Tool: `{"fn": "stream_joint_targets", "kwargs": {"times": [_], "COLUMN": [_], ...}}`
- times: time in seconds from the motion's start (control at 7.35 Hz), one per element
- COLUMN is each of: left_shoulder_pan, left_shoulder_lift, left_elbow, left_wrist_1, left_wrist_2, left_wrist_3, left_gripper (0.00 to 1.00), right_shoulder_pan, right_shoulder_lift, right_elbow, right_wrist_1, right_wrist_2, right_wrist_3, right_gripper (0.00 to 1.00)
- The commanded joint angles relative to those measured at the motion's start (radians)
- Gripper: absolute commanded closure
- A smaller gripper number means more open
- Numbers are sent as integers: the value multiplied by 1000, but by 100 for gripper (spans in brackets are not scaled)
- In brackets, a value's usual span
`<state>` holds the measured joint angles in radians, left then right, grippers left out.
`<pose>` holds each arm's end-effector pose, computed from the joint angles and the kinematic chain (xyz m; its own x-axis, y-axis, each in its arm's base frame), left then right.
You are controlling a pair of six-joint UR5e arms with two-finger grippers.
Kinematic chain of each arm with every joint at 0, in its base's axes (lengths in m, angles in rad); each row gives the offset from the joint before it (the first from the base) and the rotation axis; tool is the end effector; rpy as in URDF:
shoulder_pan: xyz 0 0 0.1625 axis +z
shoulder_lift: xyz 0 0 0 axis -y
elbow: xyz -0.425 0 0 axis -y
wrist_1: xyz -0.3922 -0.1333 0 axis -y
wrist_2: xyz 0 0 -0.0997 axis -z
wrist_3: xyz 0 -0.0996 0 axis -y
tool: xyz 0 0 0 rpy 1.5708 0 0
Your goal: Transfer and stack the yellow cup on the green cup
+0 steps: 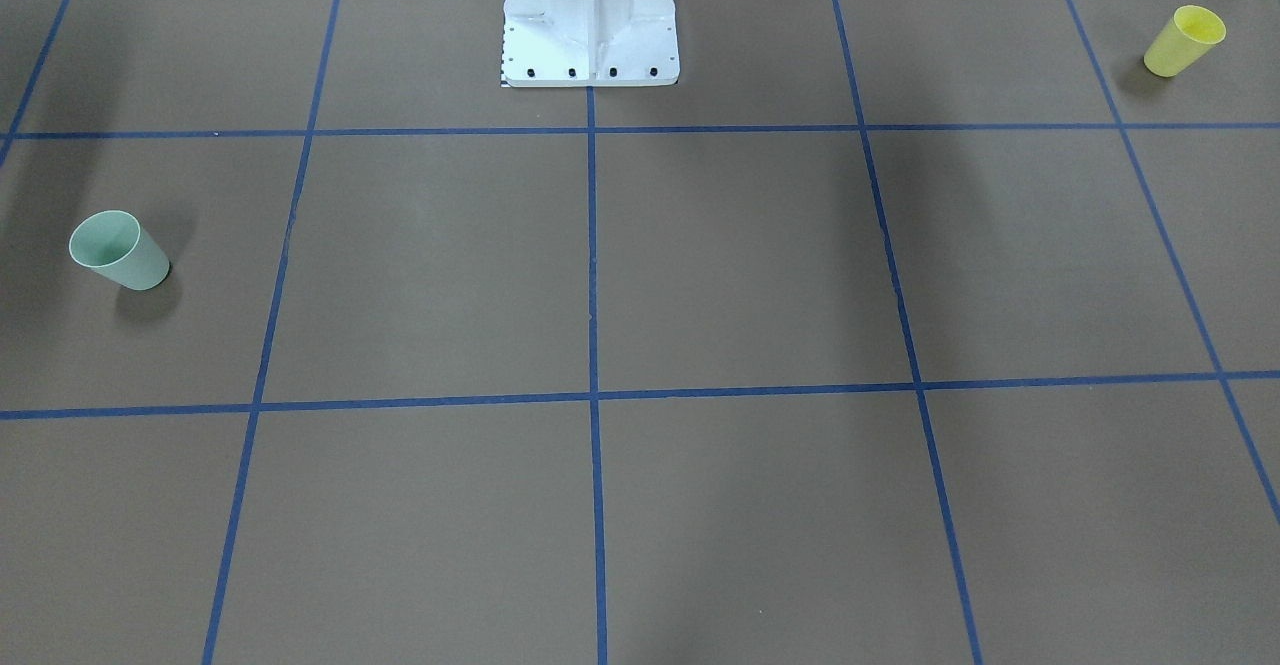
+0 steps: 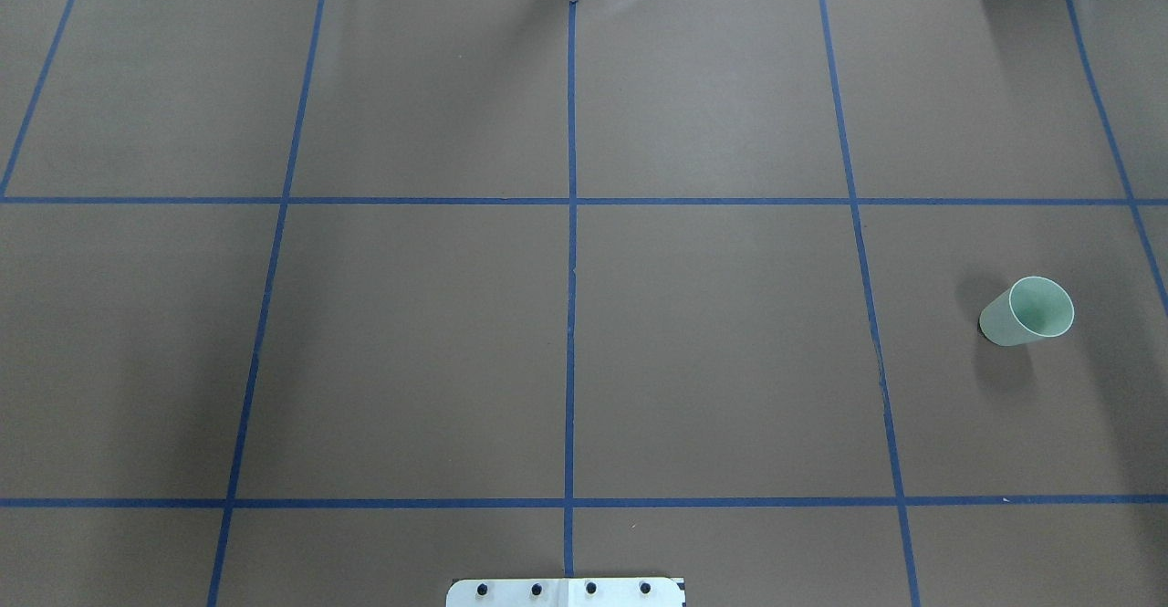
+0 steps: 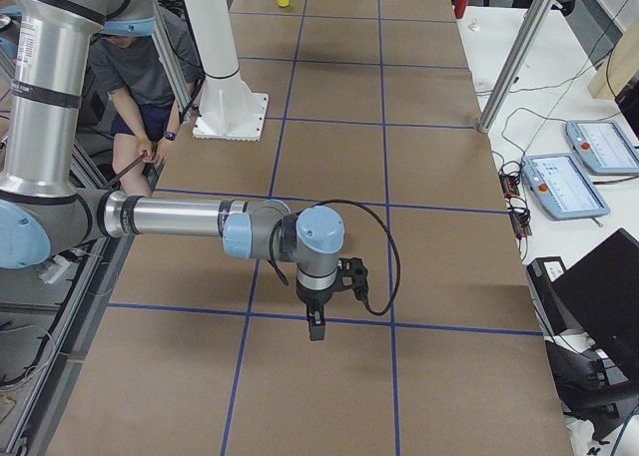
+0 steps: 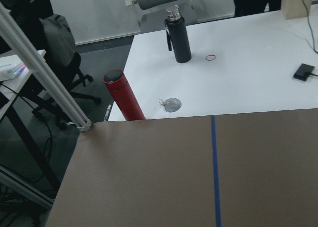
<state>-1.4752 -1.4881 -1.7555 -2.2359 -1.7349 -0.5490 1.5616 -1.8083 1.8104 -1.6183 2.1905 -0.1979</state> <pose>-0.0692 -0.5039 0.5477 0.8644 -0.1974 -0.4625 0.4482 0.7194 0.5307 0.0719 -0.3888 0.6603 0.7966 -0.1779 0.5778 0.1691 0.9831 0.0696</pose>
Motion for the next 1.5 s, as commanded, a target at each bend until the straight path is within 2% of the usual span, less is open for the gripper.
{"fn": "stream_joint_targets", "kwargs": {"times": [0.0, 0.27, 0.54, 0.68, 1.09, 1.22, 1.36], "left_shoulder_pan": [38, 39, 41, 42, 46, 46, 74], "left_shoulder_lift": [67, 147, 153, 150, 143, 141, 123], "left_elbow": [-2, -2, -4, -4, -67, -70, -70], "left_wrist_1": [48, 51, 71, 125, 411, 473, 589], "left_wrist_2": [221, 325, 391, 449, 581, 600, 603], "left_wrist_3": [-35, -35, -80, -104, -159, -217, -356], "left_gripper": [0, 0, 0, 0, 0, 0, 0], "right_shoulder_pan": [0, 0, 0, 0, 0, 0, 0], "right_shoulder_lift": [-3, -8, -9, -8, -8, -8, -8], "right_elbow": [-2, -8, -8, -10, -10, -11, -10], "right_wrist_1": [0, 0, 0, 0, 0, 0, 2], "right_wrist_2": [0, 0, 0, 0, 0, -2, -2], "right_wrist_3": [0, -2, -2, -2, -3, -3, -3], "right_gripper": [0, 0, 0, 0, 0, 0, 0]}}
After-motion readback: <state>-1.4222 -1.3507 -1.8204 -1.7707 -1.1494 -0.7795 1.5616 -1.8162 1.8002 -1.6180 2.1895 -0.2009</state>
